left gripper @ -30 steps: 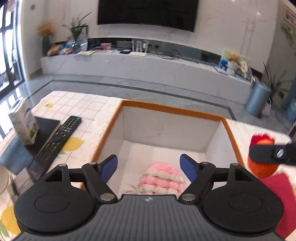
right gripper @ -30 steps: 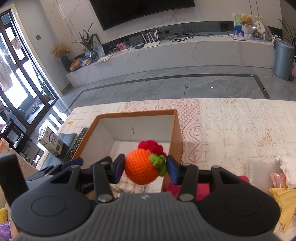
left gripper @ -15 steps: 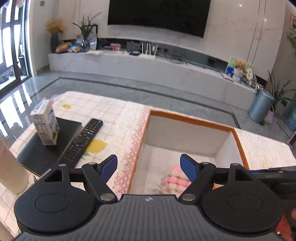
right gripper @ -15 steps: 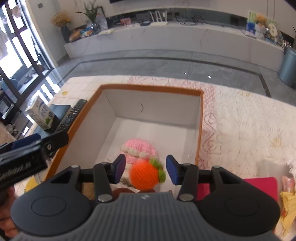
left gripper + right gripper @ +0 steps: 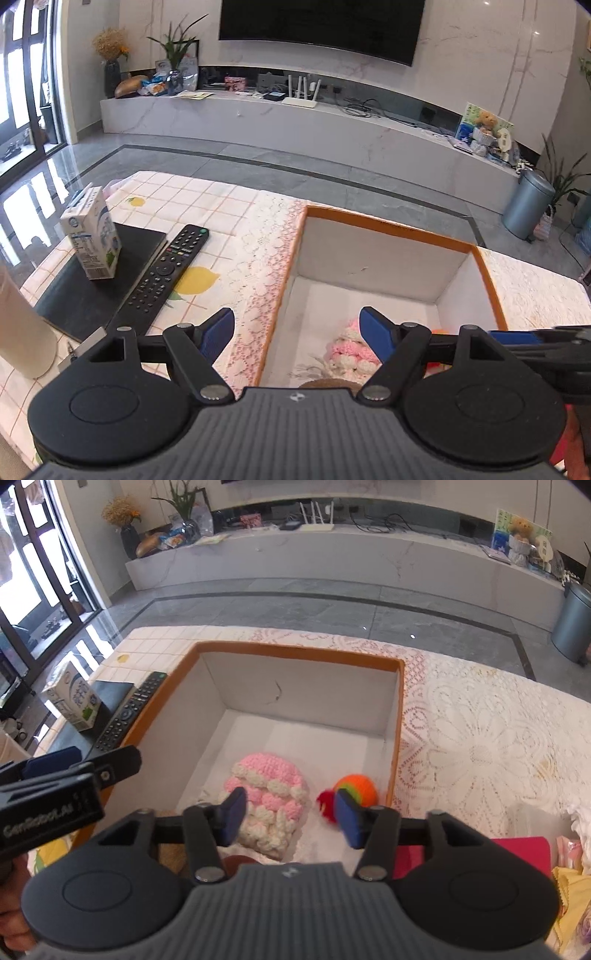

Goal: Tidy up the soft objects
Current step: 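Open the right tool releasing the knitted fruit and withdraw both tools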

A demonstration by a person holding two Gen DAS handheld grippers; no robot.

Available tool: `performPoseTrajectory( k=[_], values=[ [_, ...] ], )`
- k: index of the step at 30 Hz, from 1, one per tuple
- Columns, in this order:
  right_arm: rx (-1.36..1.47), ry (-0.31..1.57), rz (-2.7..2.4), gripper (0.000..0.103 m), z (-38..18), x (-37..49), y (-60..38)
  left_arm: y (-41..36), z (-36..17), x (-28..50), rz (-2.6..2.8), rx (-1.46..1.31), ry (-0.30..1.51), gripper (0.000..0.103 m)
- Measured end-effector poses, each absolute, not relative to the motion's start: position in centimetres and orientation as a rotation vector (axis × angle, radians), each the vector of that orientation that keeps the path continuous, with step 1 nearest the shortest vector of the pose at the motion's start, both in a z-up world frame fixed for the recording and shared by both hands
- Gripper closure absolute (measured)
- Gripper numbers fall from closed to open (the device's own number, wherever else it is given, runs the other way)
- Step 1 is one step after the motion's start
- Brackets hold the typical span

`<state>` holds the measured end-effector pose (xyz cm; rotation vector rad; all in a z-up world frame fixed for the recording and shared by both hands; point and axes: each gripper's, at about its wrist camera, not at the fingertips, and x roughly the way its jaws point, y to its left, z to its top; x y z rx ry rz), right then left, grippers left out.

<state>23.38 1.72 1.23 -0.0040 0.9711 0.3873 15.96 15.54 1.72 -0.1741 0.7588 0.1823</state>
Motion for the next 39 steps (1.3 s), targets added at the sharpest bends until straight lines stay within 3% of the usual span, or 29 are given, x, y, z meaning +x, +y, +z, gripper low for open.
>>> performPoseTrajectory(
  k=[1,5,10,16,24,33,39],
  values=[
    [-0.003,0.969,0.378,0.030,1.4,23.1,1.8,15.6,1.7,16.0,0.200,-0.171,0.764,0.012],
    [-0.009,0.966,0.370,0.028,2.3,21.9,1.9,15.8,1.6,16.0,0.211,-0.172,0.768,0.012],
    [-0.030,0.875,0.401,0.015,4.8,20.1,1.6,15.4,1.8,15.8,0.200,-0.163,0.770,0.012],
    [0.000,0.770,0.428,0.006,8.1,18.3,-0.6,14.5,1.8,15.7,0.198,-0.131,0.778,0.012],
    [-0.054,0.660,0.301,0.006,9.4,16.9,-4.7,12.8,2.7,15.1,0.199,-0.067,0.740,0.012],
    [0.063,0.761,0.184,0.005,8.7,14.6,-14.7,9.3,3.6,13.5,0.046,-0.059,0.730,0.012],
    [0.238,0.777,0.137,0.004,7.1,11.9,-20.2,6.7,0.2,12.9,-0.093,0.003,0.904,0.016]
  ],
)
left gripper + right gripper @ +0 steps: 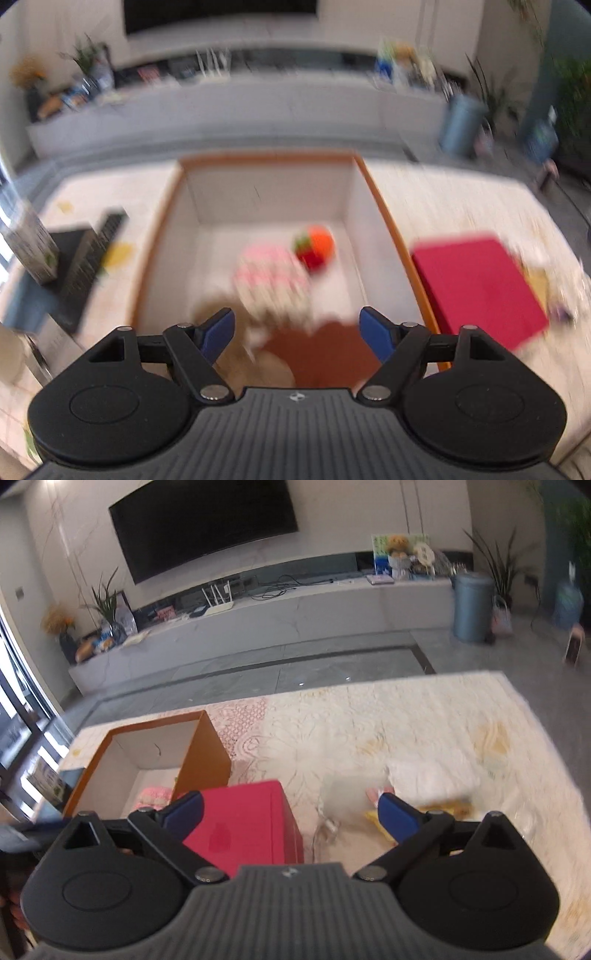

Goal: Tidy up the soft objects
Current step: 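Open the right tool releasing the knitted fruit and withdraw both tools, then move both empty tools toward the loose items on the table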

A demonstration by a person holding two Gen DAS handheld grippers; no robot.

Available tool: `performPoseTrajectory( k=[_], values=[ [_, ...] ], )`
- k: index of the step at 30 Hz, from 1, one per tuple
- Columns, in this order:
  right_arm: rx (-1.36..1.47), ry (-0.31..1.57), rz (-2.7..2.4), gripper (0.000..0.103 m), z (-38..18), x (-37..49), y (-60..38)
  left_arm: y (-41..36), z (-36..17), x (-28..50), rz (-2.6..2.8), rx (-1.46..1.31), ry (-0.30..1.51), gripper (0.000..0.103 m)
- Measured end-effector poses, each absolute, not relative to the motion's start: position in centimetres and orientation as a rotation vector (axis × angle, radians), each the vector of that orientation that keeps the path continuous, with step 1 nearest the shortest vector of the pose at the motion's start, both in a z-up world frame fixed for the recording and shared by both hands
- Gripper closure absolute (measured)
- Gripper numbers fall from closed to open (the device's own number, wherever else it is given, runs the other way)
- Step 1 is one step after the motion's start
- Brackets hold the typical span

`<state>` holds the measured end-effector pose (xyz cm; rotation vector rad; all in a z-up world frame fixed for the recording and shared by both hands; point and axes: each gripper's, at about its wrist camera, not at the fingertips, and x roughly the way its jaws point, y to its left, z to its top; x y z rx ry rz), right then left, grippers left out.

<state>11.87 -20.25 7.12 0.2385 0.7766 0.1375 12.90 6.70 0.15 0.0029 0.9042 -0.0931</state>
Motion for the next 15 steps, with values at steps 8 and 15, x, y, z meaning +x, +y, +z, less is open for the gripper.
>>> performPoseTrajectory(
  k=[8,15],
  values=[
    [0.279,0.756,0.168,0.004,5.4,9.8,-22.2,8.6,-3.3,13.8,-0.135,-0.187,1.065,0.080],
    [0.343,0.754,0.141,0.004,4.1,9.5,-24.9,7.7,-4.4,12.2,-0.077,-0.070,1.092,0.103]
  ],
)
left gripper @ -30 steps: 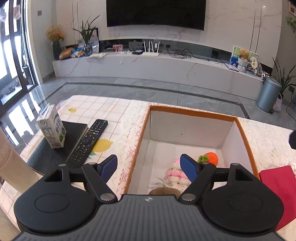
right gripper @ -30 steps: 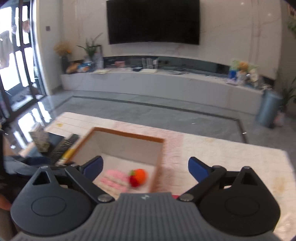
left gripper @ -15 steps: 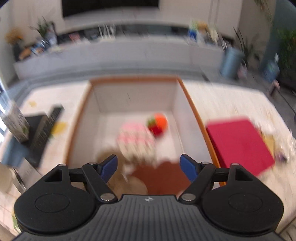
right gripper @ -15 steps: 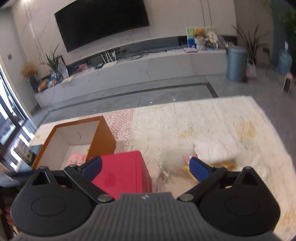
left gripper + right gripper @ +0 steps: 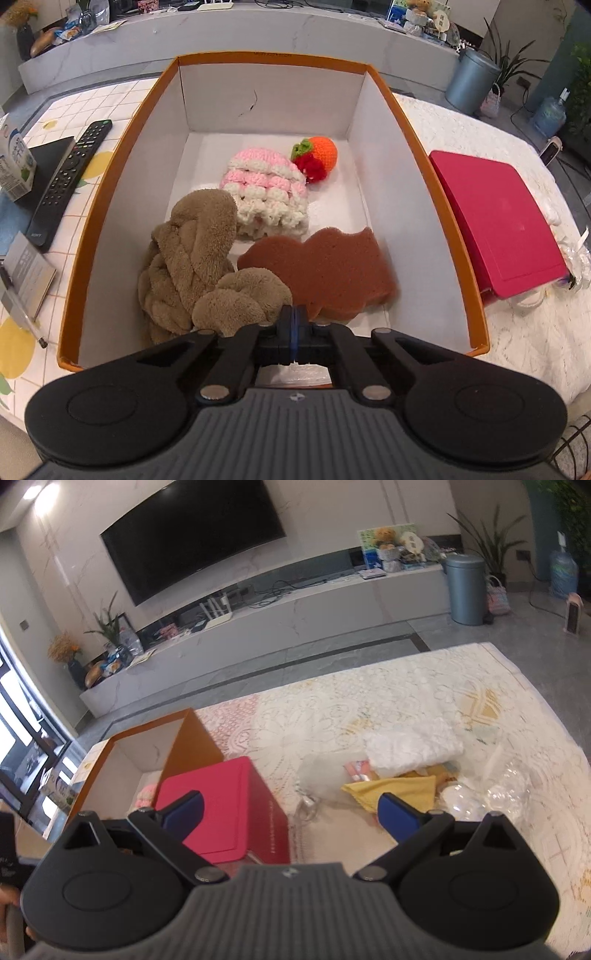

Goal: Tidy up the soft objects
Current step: 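Move both empty tools toward the loose items on the table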

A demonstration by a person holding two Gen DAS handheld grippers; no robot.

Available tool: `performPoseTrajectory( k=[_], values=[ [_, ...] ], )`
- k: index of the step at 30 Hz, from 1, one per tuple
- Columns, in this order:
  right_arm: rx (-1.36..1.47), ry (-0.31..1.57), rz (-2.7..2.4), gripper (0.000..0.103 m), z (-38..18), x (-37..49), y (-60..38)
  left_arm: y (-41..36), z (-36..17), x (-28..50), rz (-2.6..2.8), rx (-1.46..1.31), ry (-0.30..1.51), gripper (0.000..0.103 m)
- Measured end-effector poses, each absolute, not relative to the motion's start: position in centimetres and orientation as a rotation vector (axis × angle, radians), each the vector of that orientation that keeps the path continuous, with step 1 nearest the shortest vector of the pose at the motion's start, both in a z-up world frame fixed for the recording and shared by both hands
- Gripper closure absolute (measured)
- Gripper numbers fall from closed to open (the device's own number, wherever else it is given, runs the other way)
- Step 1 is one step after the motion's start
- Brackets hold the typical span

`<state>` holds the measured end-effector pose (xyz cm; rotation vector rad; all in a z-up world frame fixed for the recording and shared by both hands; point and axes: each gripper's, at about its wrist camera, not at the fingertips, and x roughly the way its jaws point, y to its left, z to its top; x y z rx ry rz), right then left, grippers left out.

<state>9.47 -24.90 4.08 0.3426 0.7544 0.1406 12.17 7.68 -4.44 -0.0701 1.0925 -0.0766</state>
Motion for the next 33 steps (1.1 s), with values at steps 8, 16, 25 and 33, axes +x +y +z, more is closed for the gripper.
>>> performPoseTrajectory(
  k=[8,16,25,33],
  values=[
    [0.340,0.765,0.089,0.004,2.3,9.0,-27.5,7.4,-4.0,10.2,-0.051,-0.037,1.086,0.103],
    [0.315,0.764,-0.002,0.004,2.0,8.9,-30.6,6.9,-3.6,8.3,-0.002,0.012,1.056,0.102],
    [0.247,0.849,-0.104,0.004,-0.1,10.9,-33.4,1.6,4.1,7.6,-0.007,0.095,0.806,0.034],
    [0.399,0.934,-0.296,0.005,-5.5,13.2,-35.8,-10.5,5.0,9.8,-0.282,0.204,0.717,0.018]
  ],
)
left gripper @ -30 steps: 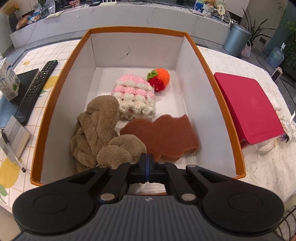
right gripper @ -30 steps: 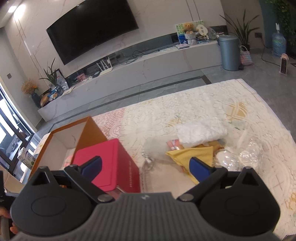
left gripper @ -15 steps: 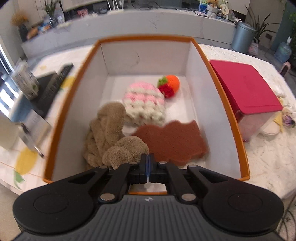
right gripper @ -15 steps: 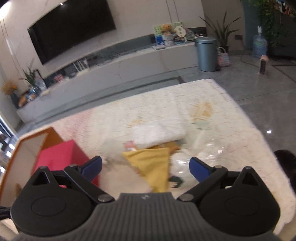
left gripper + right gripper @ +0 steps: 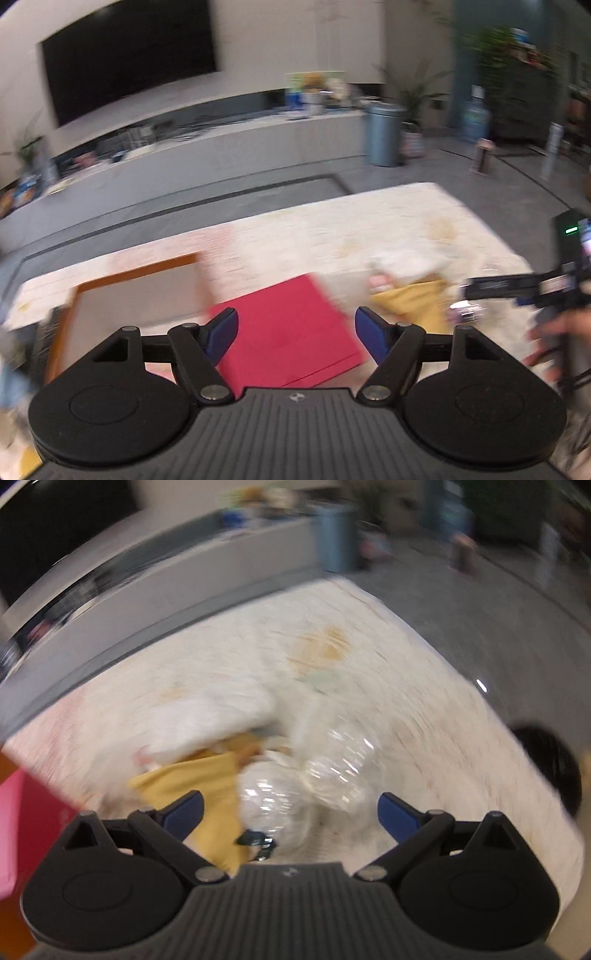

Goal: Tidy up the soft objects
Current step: 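Move both empty tools toward the loose items on the table, then grasp the clear plastic bag of white tissue with the right tool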

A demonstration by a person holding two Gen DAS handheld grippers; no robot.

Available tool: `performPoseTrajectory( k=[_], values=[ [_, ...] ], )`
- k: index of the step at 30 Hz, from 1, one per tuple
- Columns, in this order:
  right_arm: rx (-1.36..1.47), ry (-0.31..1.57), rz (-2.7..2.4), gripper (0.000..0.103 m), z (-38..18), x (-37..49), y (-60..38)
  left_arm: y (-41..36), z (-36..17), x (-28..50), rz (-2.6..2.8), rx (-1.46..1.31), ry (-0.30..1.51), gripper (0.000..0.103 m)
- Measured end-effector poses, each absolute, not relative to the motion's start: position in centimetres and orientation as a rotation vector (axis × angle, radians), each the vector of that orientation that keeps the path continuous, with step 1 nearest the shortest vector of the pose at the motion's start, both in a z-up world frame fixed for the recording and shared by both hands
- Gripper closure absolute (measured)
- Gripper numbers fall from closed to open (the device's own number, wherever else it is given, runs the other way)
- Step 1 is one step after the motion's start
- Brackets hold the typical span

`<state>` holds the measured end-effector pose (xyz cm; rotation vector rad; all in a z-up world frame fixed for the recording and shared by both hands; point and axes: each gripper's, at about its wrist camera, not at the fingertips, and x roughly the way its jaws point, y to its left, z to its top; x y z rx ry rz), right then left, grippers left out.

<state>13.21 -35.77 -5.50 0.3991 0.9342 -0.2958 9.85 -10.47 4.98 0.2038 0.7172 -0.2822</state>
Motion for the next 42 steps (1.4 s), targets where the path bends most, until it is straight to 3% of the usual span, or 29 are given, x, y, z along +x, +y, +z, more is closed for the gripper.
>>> performPoseTrajectory(
  k=[7,15,21,28,30,34,42],
  values=[
    [0.806,0.941,-0.265,0.008,-10.4,13.4,-39.5,-17.3,0.3,12.0,-0.451,0.360,0.766,0.018],
    [0.870,0.886,-0.234,0.009,-11.0,14.8,-40.8,-18.9,-2.9,12.9,-0.418,0.429,0.821,0.018],
    [0.769,0.890,-0.222,0.018,-10.7,15.2,-40.3,-19.6,-3.0,13.0,-0.407,0.465,0.823,0.018],
    [0.750,0.909,-0.190,0.038,-10.7,14.0,-40.9,-20.3,-2.9,12.7,-0.373,0.537,0.819,0.018],
    [0.690,0.922,-0.170,0.039,-9.8,13.0,-40.8,-20.4,-2.9,12.6,-0.366,0.548,0.814,0.018],
    [0.184,0.979,-0.219,0.038,-7.7,10.3,-37.4,-20.5,-2.7,12.8,-0.371,0.556,0.819,0.018],
    [0.361,0.988,-0.236,0.028,-9.0,10.5,-39.8,-23.2,-4.4,13.2,-0.424,0.774,0.836,0.017]
  ],
)
